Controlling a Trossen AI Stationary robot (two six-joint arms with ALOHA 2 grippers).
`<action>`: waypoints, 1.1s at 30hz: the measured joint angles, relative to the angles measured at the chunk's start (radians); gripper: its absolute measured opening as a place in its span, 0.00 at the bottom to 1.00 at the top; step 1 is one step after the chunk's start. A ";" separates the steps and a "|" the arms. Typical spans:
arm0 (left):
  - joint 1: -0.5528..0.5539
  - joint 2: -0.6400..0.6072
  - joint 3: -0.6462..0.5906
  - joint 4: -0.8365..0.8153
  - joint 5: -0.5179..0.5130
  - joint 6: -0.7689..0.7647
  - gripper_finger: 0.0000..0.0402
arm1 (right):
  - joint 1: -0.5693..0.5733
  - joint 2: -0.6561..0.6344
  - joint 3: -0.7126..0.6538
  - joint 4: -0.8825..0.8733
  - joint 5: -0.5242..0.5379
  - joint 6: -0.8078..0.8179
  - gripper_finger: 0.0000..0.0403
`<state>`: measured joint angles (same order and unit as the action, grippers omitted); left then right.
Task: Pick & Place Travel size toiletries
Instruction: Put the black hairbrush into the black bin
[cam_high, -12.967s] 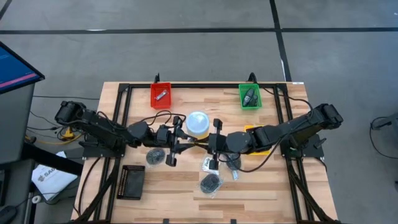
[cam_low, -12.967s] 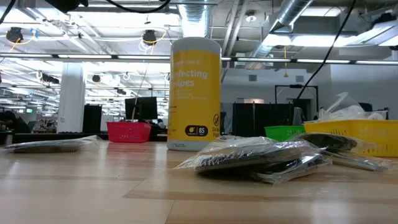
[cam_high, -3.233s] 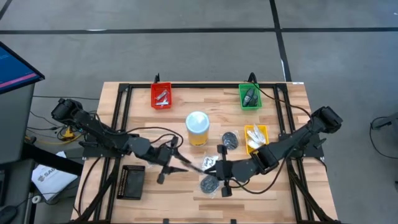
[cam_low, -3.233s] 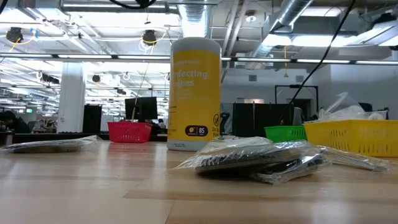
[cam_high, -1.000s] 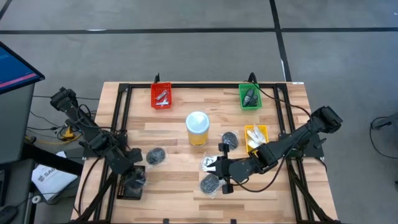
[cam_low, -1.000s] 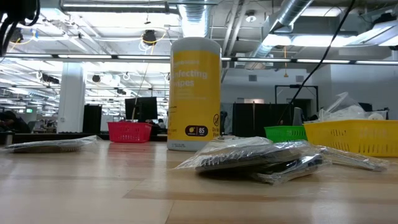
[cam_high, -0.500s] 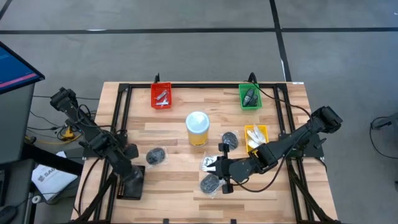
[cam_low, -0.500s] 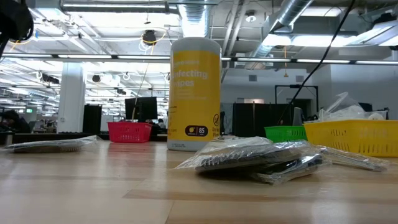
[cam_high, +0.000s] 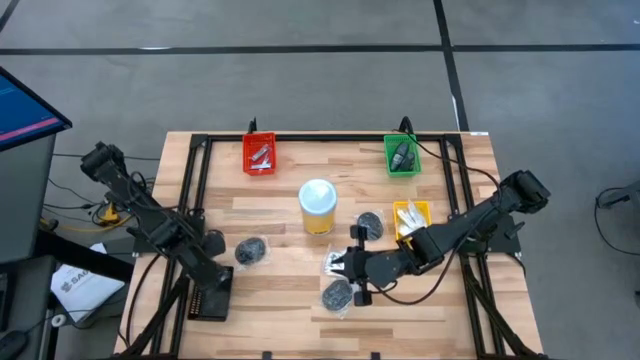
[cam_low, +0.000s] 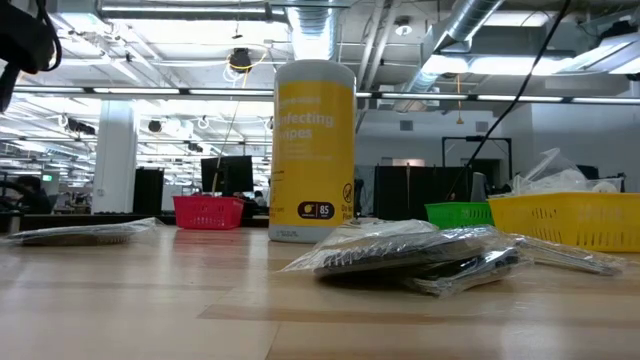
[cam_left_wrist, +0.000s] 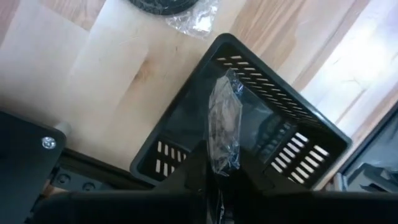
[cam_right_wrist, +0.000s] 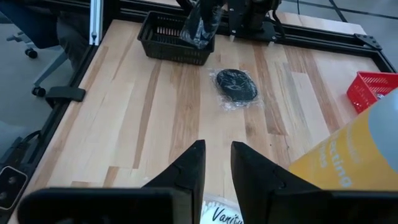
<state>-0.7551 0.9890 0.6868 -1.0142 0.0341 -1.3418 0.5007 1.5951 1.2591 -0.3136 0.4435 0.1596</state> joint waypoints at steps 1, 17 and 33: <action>0.000 0.007 0.000 0.000 0.000 0.003 0.07 | 0.000 0.000 0.000 0.000 0.000 0.000 0.17; 0.000 0.047 0.000 0.000 -0.034 0.051 0.25 | 0.000 0.000 0.000 -0.004 -0.001 0.009 0.17; 0.000 0.026 0.000 0.010 -0.061 0.051 0.53 | 0.000 0.000 0.000 -0.008 -0.001 0.007 0.17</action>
<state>-0.7547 1.0155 0.6865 -1.0039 -0.0265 -1.2907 0.5011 1.5951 1.2591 -0.3214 0.4427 0.1666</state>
